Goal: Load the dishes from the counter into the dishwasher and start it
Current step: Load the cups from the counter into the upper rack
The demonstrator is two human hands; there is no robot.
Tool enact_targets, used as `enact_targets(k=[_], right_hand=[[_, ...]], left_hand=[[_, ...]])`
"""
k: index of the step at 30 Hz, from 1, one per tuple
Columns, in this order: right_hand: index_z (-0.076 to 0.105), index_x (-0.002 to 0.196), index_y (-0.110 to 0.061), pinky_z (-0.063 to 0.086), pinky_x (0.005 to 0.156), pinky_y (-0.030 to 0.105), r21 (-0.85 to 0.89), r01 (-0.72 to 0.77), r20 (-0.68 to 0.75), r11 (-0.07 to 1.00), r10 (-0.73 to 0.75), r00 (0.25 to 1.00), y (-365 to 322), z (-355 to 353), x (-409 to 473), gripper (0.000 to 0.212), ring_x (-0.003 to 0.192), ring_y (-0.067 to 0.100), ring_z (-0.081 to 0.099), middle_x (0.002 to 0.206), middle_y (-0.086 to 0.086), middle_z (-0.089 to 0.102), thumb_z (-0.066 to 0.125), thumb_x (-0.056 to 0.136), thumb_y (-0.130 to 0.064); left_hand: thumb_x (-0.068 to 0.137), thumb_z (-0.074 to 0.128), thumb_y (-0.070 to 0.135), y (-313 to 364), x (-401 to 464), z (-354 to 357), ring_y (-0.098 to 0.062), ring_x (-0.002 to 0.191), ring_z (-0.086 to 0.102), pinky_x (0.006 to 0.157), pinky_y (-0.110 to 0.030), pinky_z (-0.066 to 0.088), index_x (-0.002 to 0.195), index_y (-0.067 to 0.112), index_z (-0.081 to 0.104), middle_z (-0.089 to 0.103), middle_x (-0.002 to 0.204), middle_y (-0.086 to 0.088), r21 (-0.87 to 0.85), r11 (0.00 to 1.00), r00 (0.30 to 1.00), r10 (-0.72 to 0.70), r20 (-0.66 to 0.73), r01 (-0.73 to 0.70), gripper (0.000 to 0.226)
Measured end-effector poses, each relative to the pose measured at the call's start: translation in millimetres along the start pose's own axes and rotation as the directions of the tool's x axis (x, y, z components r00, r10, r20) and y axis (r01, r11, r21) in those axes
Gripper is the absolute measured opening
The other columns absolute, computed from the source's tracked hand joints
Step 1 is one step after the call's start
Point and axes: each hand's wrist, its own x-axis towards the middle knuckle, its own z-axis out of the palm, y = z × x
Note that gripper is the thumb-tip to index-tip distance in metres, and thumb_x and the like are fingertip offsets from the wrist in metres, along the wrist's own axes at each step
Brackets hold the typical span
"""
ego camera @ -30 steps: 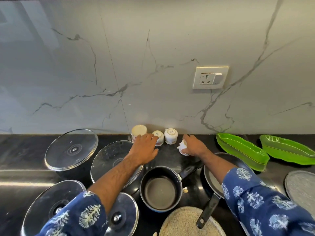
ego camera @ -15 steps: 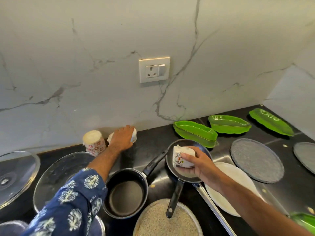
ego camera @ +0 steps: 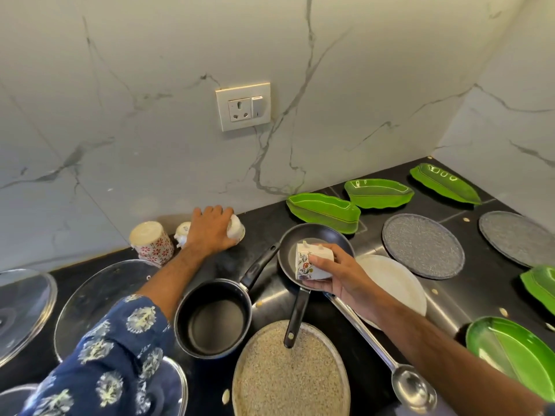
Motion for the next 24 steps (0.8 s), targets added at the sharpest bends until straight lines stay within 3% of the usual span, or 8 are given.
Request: enact_targets(k=[3,6,9,11,14,17,20,24], right_hand=[[0.055,0.128,-0.008,0.059,0.083,0.044,0.058,0.042,-0.047,0.997,-0.04,0.998,1,6,-18,0.054,0.111,0.036,0.067,0.125,0.02,0.064,0.078,0.079,-0.017],[0.055,0.129,-0.011,0.058,0.084,0.043,0.122,0.063,-0.084,0.991,-0.053,0.995,7,5,-53,0.059,0.11,0.035,0.067,0.123,0.021,0.065,0.081,0.079,-0.026],[0.061,0.129,-0.012,0.057,0.087,0.043,0.244,0.1,-0.066,0.965,-0.087,0.994,21,-8,-102,0.056,0.112,0.038,0.064,0.124,0.022,0.064,0.081,0.08,-0.031],[0.059,0.132,-0.012,0.058,0.087,0.044,0.313,0.118,-0.092,0.942,-0.094,0.991,35,-20,-135,0.06,0.112,0.039,0.063,0.125,0.023,0.063,0.081,0.079,-0.03],[0.051,0.139,-0.009,0.059,0.082,0.044,0.354,0.163,-0.162,0.921,-0.111,0.98,61,-36,-195,0.067,0.11,0.042,0.065,0.125,0.025,0.062,0.079,0.082,-0.03],[0.056,0.134,-0.01,0.061,0.069,0.041,0.345,0.213,-0.267,0.914,-0.122,0.956,91,-53,-262,0.072,0.095,0.037,0.071,0.113,0.023,0.067,0.084,0.074,-0.039],[0.058,0.128,-0.01,0.061,0.06,0.037,0.355,0.286,-0.395,0.89,-0.135,0.909,121,-65,-337,0.073,0.083,0.032,0.073,0.103,0.022,0.069,0.088,0.068,-0.041],[0.059,0.131,-0.015,0.059,0.062,0.036,0.383,0.406,-0.582,0.83,-0.124,0.804,171,-86,-444,0.066,0.085,0.035,0.067,0.113,0.023,0.063,0.084,0.074,-0.037]], left_hand=[[0.069,0.078,0.057,17,-19,-31,-0.025,0.095,0.058,0.083,-0.042,0.043,0.118,0.021,0.05,0.056,0.111,-0.003,-0.432,0.901,0.981,-0.112,-0.159,0.033,0.067],[0.068,0.088,0.044,47,-52,-63,-0.012,0.089,0.059,0.071,-0.029,0.048,0.115,0.021,0.044,0.055,0.108,0.001,-0.895,0.44,0.978,-0.207,-0.029,0.067,0.068],[0.068,0.084,0.052,89,-101,-80,-0.01,0.088,0.066,0.062,-0.023,0.049,0.115,0.022,0.045,0.062,0.11,0.0,-0.988,0.083,0.99,-0.076,0.121,0.127,0.068],[0.065,0.08,0.06,117,-134,-83,-0.011,0.074,0.067,0.051,-0.026,0.049,0.115,0.024,0.047,0.066,0.105,-0.005,-0.984,-0.056,0.985,0.042,0.165,0.167,0.07],[0.081,0.07,0.055,165,-179,-79,-0.024,0.06,0.059,0.048,-0.038,0.041,0.127,0.011,0.048,0.064,0.089,-0.016,-0.94,-0.233,0.942,0.282,0.182,0.251,0.068],[0.089,0.06,0.047,213,-217,-79,-0.02,0.058,0.051,0.048,-0.034,0.041,0.133,0.001,0.045,0.061,0.083,-0.014,-0.899,-0.25,0.859,0.463,0.216,0.361,0.066],[0.089,0.059,0.046,259,-255,-82,-0.02,0.059,0.051,0.049,-0.033,0.044,0.13,-0.001,0.045,0.061,0.09,-0.018,-0.907,-0.167,0.766,0.607,0.214,0.385,0.064],[0.081,0.068,0.051,331,-298,-87,-0.018,0.058,0.055,0.051,-0.031,0.042,0.126,0.012,0.051,0.062,0.084,-0.014,-0.923,-0.035,0.638,0.732,0.237,0.384,0.062]])
